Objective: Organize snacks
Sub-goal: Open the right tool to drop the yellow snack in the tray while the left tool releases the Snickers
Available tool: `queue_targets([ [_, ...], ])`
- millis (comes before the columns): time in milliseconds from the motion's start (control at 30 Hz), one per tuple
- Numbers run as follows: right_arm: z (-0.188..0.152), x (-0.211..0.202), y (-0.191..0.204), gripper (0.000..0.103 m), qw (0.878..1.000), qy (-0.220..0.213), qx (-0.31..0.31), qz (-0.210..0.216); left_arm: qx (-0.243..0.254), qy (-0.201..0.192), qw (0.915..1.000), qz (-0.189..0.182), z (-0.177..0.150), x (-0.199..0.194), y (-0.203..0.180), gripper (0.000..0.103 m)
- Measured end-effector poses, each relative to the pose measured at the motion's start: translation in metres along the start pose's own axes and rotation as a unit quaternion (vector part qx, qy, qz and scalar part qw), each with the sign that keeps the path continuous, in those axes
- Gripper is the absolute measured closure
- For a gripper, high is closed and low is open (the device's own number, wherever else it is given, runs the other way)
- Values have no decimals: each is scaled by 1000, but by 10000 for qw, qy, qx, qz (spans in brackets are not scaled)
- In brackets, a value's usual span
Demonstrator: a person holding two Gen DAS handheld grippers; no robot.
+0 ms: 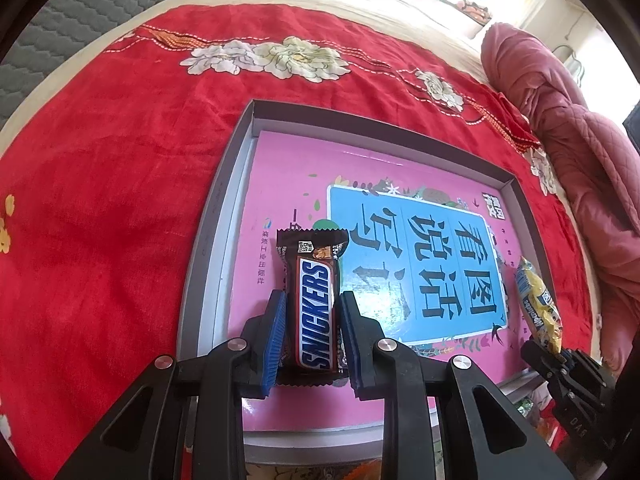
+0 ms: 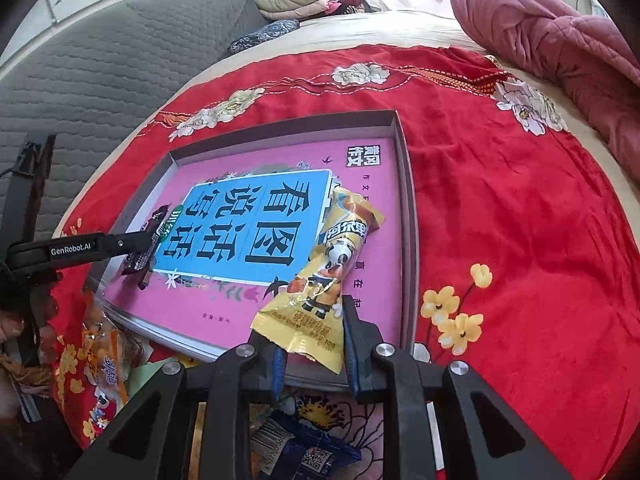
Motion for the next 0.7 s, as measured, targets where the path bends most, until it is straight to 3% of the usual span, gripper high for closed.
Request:
queue_targets([
  [333, 2, 0, 1, 70, 10000, 31, 2, -6, -1, 15, 10000, -5, 0, 0, 0, 75],
  [467, 4, -4, -3, 61, 9999, -32, 127, 25, 10, 24, 10000, -1, 0, 0, 0, 75],
  [700, 8, -9, -7, 59, 9995, -135, 263, 91, -5, -12, 10000, -57, -2, -6, 0, 75],
])
Point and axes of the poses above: each gripper's, at about its wrist camera, not at the fingertips, and x roughly the way its jaws point, y to its left, z to its top, the point moved 2 cm from there along x, roughly the way its jaws point, and after that the axes turned 2 degrees about -y, right-handed, at the moved point
